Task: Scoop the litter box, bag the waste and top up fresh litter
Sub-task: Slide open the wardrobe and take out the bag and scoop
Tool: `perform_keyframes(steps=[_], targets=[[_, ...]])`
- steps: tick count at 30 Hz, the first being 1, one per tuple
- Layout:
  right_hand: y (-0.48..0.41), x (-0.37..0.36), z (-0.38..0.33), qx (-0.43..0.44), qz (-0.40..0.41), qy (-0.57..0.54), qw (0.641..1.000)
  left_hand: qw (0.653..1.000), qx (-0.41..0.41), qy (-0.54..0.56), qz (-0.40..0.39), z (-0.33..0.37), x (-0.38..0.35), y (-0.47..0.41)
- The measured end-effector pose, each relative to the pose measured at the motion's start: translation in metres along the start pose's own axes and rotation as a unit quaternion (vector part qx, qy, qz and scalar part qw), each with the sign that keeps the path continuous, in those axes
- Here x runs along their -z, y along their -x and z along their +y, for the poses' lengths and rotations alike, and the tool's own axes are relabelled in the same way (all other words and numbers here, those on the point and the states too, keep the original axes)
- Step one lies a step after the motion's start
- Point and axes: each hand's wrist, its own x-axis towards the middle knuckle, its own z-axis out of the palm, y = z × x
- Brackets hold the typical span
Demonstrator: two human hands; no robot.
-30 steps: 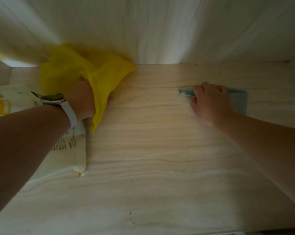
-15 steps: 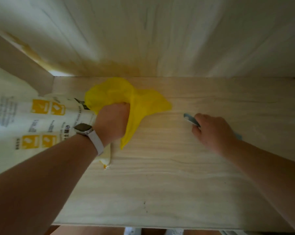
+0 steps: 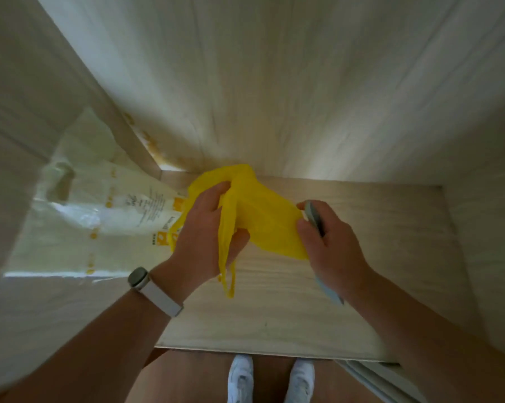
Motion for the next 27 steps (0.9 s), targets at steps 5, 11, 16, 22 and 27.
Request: perform_keyframes(steps=[5,11,16,22,27], targets=[[0.022,0.026,-0.092,0.034,-0.002,-0.027,0.999,0.988,0.017,0.147,0.051,0.074,0.053,0.010],[0.042,0.048,-0.166,0.074,-0.037,-0.030,0.996,0.958,0.104,0.236,0.123,0.132,0.081,0.036],[0.071,0.062,-0.200,0.108,-0.109,-0.007,0.988,0.941,0.053,0.146,0.300,0.192,0.113,0.046],[0.101,0.089,-0.220,0.153,-0.147,-0.036,0.977,0.961,-0.017,-0.069,0.267,0.199,0.134,0.072],[0.116,0.102,-0.234,0.182,-0.119,-0.082,0.973,0.985,-0.012,0.131,0.110,0.239,0.128,0.108]])
